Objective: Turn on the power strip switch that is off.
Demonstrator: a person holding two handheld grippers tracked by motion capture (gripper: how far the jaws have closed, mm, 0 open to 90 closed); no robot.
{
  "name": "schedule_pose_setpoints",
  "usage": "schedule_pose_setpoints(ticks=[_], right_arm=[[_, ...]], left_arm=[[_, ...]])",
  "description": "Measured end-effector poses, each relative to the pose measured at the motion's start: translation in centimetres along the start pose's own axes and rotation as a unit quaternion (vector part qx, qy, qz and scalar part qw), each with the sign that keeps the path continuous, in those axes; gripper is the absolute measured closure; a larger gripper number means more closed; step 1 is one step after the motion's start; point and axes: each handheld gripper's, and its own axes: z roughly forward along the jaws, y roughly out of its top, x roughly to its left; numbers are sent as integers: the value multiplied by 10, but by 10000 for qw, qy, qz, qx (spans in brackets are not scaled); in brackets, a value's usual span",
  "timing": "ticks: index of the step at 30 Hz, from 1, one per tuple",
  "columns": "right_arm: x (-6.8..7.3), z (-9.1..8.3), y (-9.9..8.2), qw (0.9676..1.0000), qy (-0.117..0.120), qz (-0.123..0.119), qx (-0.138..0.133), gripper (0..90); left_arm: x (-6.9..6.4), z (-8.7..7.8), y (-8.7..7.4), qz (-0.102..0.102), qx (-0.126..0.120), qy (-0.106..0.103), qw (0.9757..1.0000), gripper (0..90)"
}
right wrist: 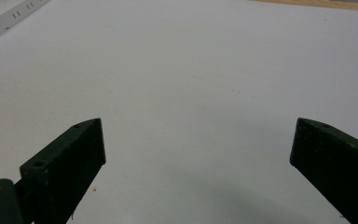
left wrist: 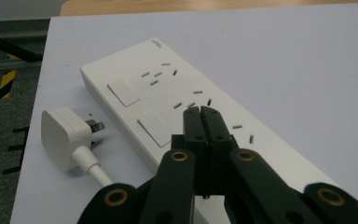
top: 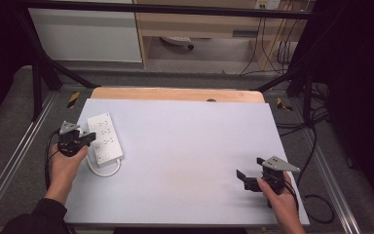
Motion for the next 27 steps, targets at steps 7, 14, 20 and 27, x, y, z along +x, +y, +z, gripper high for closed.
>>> schedule_pose_setpoints(ticks=[7, 14, 20, 27], right_arm=[[0, 1, 0, 10000, -8, -27, 26, 38], [0, 1, 0, 10000, -1, -27, 23, 38], [0, 1, 0, 10000, -2, -28, 18, 38], [0, 1, 0, 10000, -2, -25, 23, 38]], left_arm=[[1, 3, -5, 37, 116, 14, 9999, 900], [-1, 6, -9, 67, 199, 24, 9998, 900], [-1, 8, -12, 78, 242, 24, 9997, 900], [-1, 6, -15, 84, 268, 16, 9996, 900]])
